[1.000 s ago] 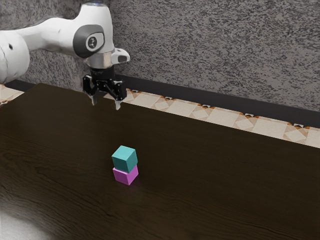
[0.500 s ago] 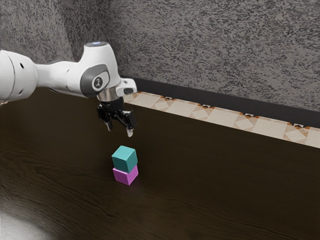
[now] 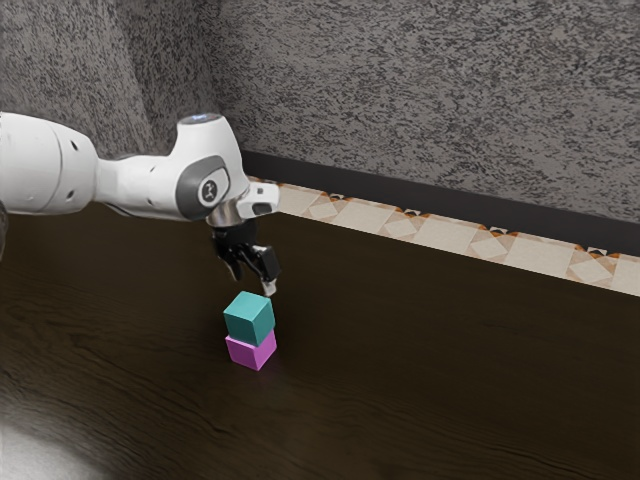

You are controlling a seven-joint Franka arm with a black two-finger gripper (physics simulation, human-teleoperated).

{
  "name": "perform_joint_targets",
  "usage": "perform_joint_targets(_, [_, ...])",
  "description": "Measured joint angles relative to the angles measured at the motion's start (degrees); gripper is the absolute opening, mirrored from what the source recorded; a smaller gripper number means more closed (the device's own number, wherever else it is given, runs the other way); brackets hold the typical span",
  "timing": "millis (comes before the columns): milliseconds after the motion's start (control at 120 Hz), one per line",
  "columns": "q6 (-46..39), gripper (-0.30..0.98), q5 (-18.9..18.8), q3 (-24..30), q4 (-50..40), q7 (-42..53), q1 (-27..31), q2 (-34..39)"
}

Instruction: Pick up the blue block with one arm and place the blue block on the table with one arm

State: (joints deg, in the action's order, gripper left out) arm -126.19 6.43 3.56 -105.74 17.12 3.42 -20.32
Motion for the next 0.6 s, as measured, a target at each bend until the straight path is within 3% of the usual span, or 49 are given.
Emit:
perform_joint_targets(275, [-1.2,0.69,2.1,-1.3,1.0,4.0,-0.1,2.4])
perform_joint_targets(433, [0.2,0.69,2.2,1.0,-8.7,1.8,-0.1,12.1])
perform_joint_targets(600, [2.1,0.69,1.7,2.8,-14.8,-5.6,-0.6,16.8])
